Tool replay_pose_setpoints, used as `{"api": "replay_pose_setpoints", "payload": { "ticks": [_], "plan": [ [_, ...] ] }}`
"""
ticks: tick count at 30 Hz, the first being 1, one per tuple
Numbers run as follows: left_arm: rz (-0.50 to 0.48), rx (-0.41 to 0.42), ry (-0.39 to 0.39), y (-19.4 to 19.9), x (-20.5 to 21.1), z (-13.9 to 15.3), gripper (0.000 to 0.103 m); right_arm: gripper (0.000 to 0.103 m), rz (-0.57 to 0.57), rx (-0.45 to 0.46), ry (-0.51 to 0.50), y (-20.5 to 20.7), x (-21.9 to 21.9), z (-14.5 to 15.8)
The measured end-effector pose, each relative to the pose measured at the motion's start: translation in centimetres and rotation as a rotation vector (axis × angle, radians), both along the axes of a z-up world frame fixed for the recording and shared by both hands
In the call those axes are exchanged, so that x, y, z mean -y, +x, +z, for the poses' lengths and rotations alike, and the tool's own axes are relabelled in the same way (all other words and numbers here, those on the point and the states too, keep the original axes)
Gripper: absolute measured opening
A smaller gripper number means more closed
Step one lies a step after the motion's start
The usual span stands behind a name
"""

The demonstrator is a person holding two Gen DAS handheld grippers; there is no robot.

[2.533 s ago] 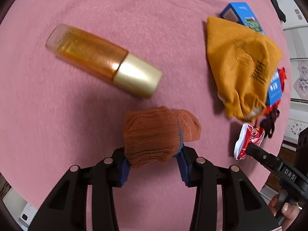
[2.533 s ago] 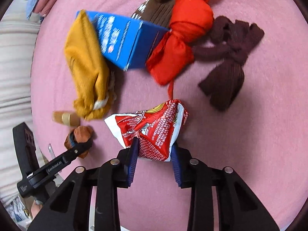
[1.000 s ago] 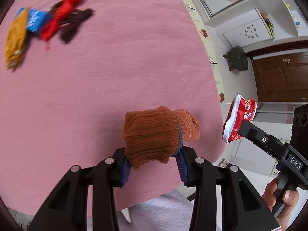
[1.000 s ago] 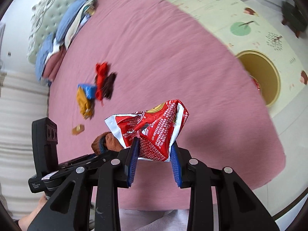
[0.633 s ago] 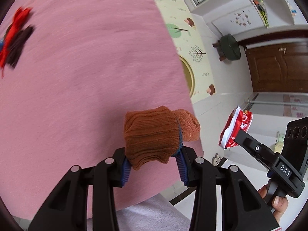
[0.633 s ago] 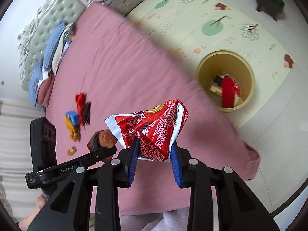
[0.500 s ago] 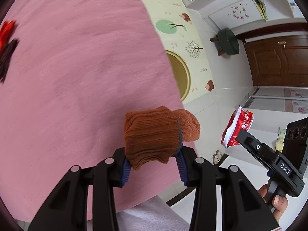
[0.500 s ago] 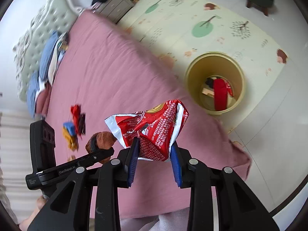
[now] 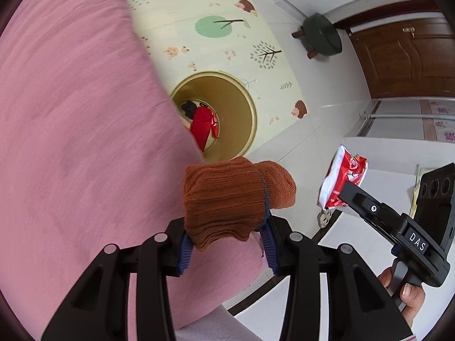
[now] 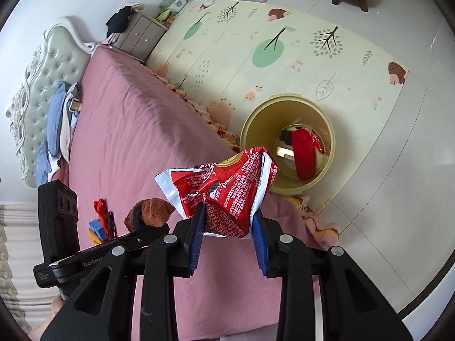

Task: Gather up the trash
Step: 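Carry the brown sock and red wrapper over the yellow bin with both tools, then open both tools to drop the sock and wrapper into the bin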

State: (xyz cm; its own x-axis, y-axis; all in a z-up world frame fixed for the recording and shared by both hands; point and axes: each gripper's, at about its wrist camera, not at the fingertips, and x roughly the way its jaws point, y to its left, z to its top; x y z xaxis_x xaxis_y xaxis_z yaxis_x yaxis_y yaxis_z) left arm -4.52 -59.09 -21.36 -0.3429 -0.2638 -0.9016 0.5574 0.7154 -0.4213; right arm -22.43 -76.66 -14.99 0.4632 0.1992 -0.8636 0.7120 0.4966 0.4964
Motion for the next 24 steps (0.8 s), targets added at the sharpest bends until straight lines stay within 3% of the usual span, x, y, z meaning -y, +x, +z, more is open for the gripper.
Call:
{"api": "replay_pose_setpoints", "payload": {
  "ticks": [7,8,9,12,16,24],
  "plan": [
    [-0.027,-0.023,-0.001,0.5,3.6,-1.5,0.044,0.031,-0.021,0.001,-0.004,1.3,2.9,-0.3],
    [-0.027,-0.018,-0.004,0.4,3.9,-1.4,0.053,0.032,-0.023,0.003,-0.002,1.5,3.2,-0.3],
    [-0.026,-0.017,-0.015,0.5,4.3,-1.3,0.068,0.036,-0.038,0.007,0.000,1.5,3.7,-0.2],
    [-0.039,0.026,-0.016,0.7,5.3,-0.9,0.080,0.044,-0.086,0.017,0.018,1.3,5.0,-0.4],
    [-0.066,0.061,0.020,0.8,5.9,-0.7,0.081,0.048,-0.116,0.025,0.033,1.3,6.0,-0.4],
    [-0.022,0.059,0.026,1.6,3.4,-0.1,0.081,0.048,-0.092,0.027,0.034,1.7,4.9,0.2]
  ]
}}
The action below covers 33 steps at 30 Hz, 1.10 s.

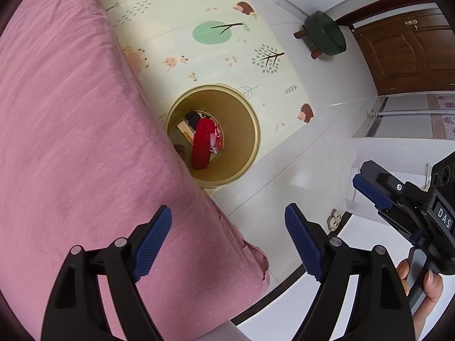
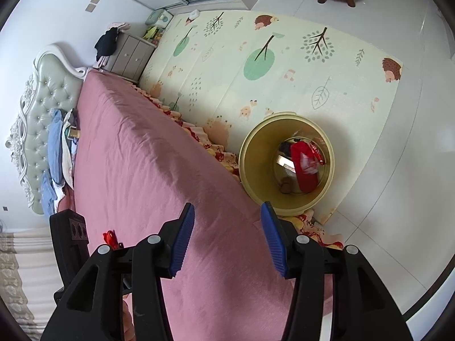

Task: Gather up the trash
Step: 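Open both tools to drop the sock and wrapper into the bin, then move both open tools back over the items on the bed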

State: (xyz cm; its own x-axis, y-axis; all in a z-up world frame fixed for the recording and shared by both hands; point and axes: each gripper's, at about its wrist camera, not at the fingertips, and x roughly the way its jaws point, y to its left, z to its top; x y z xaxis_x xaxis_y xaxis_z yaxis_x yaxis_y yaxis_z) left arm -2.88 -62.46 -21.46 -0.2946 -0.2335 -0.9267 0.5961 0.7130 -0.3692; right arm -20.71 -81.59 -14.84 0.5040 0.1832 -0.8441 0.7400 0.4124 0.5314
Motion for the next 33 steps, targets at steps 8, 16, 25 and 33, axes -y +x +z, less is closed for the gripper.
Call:
{"api": "replay_pose_setpoints", "payload": {
  "ticks": [8,16,25,33],
  "plan": [
    [0.035,0.030,-0.048,0.4,-4.3,2.6,0.081,0.048,0.078,0.023,-0.018,1.8,-3.6,1.9],
    [0.117,0.065,-0.064,0.8,-12.0,4.5,0.081,0.048,0.222,0.055,-0.016,5.5,-10.7,3.3],
    [0.264,0.116,-0.041,1.4,-22.9,5.5,0.081,0.048,0.372,0.068,0.013,8.6,-19.8,3.4],
    [0.451,0.135,-0.012,2.0,-33.9,5.5,0.081,0.048,0.549,0.055,0.023,11.8,-29.1,2.9]
  ]
}}
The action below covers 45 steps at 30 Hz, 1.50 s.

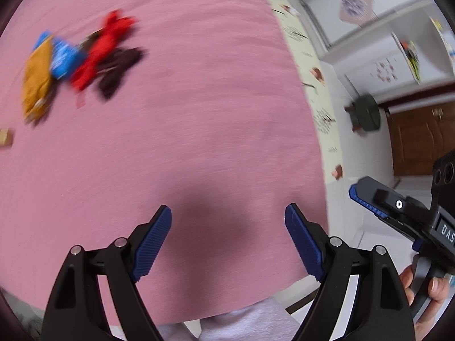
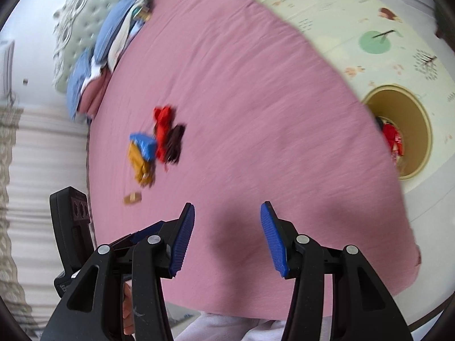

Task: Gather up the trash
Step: 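Move both open tools back over the items on the bed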

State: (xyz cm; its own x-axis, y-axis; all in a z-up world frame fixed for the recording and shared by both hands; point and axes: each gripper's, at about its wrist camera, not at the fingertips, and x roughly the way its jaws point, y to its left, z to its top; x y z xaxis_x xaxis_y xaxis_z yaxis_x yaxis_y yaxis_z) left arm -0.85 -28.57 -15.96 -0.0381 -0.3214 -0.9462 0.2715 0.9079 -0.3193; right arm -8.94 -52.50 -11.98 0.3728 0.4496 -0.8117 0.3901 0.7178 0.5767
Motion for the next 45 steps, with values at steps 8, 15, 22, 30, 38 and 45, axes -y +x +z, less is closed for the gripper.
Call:
{"api": "replay_pose_setpoints", "payload": {
  "ticks": [8,15,22,30,38,45],
  "plan": [
    [0.147,0.030,0.054,-0.1,-10.9,-0.5,0.081,0.048,0.133,-0.026,0.009,2.2,-8.9,-1.3],
    [0.244,0.003,0.054,0.1,-18.6,-1.5,0.081,0.048,0.203,-0.037,0.026,3.6,-15.5,-2.2],
    [0.337,-0.005,0.047,1.6,-24.0,-1.6,0.081,0.048,0.257,-0.033,0.028,6.4,-20.6,-2.3],
    [0.509,-0.020,0.024,5.7,-29.3,-2.9,0.082,0.051,0.334,-0.047,0.013,12.1,-25.0,-3.1],
    [0.669,-0.073,0.015,10.0,-33.3,-5.5,0.083,0.052,0.379,-0.093,-0.002,17.5,-27.0,-5.8],
    [0.754,-0.114,0.023,13.6,-35.8,-8.1,0.083,0.062,0.380,-0.143,-0.009,21.5,-27.9,-8.5]
  ]
}}
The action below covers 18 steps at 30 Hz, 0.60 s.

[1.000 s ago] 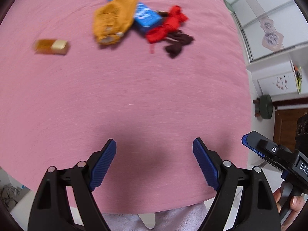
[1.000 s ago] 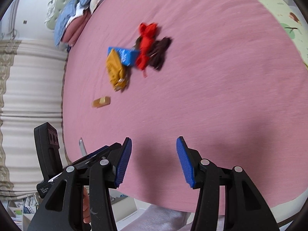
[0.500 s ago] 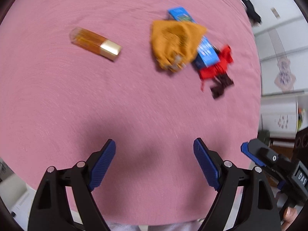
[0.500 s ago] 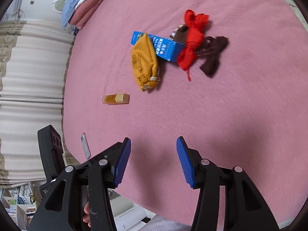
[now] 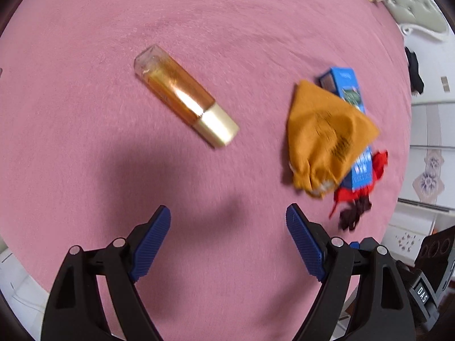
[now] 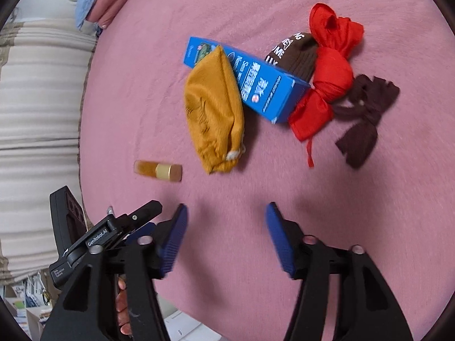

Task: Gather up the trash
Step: 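Move both open tools back over the items on the bed, then grasp the gold-capped perfume bottle with left tool while right tool grasps the yellow cloth bag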

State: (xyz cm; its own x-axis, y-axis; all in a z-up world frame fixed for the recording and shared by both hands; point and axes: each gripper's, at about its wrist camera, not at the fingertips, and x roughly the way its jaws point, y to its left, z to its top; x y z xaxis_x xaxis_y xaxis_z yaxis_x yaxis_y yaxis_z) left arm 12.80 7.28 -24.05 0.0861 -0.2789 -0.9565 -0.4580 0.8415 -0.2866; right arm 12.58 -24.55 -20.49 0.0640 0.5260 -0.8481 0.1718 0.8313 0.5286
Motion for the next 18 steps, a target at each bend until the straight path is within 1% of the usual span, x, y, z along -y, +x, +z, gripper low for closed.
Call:
{"api": "replay_pose_setpoints", "payload": {
  "ticks": [4,9,10,11,14,18],
  "plan": [
    [0.051,-0.018,-0.001,1.8,-1.2,-1.3,0.083,0.062,0.011,-0.019,-0.002,1.9,-0.6,-1.3],
    [0.088,-0.032,-0.002,3.9,-2.3,-2.7,0.083,0.062,0.019,-0.040,0.000,4.4,-1.4,-2.9],
    [0.097,-0.036,-0.003,4.2,-2.5,-3.0,0.083,0.063,0.018,-0.045,-0.001,4.8,-1.5,-3.1],
    [0.108,-0.044,-0.001,4.5,-2.7,-3.3,0.083,0.067,0.016,-0.049,-0.006,5.1,-1.6,-3.4],
    [0.151,-0.058,-0.014,5.4,-3.4,-4.1,0.083,0.067,0.017,-0.043,-0.003,5.9,-1.6,-3.8],
    [0.217,-0.089,-0.012,6.4,-4.5,-5.3,0.083,0.067,0.009,-0.052,-0.004,6.5,-1.6,-4.5]
  ]
}}
